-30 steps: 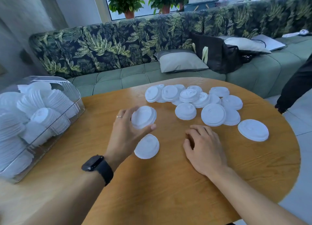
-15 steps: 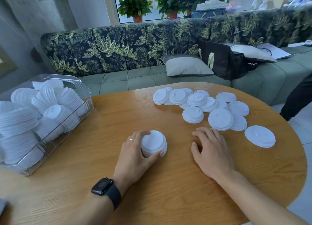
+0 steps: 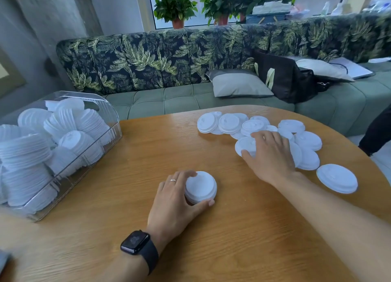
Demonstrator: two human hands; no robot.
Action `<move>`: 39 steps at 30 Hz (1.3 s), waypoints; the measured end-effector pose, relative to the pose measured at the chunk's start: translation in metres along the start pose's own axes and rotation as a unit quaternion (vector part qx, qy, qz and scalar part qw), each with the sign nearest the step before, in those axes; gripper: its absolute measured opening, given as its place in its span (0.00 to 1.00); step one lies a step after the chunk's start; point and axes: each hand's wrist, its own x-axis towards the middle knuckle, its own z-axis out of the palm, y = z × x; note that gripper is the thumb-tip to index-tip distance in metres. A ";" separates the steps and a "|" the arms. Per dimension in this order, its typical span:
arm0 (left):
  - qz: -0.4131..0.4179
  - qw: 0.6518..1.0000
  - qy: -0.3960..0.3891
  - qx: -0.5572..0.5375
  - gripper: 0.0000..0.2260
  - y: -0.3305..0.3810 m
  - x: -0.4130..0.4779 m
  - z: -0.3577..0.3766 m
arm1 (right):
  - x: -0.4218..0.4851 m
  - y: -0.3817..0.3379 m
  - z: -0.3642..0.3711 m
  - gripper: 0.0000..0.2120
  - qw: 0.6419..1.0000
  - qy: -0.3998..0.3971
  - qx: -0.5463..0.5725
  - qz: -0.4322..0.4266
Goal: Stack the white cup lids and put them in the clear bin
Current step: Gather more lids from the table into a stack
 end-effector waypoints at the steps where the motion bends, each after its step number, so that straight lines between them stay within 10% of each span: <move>1: -0.001 1.000 -0.002 0.002 0.31 0.000 0.000 0.000 | 0.005 -0.001 -0.001 0.29 1.000 -0.013 -0.015 0.009; 39: -0.009 1.000 -0.012 0.008 0.36 0.004 0.002 -0.003 | 0.004 -0.006 -0.002 0.33 0.995 -0.073 0.067 0.033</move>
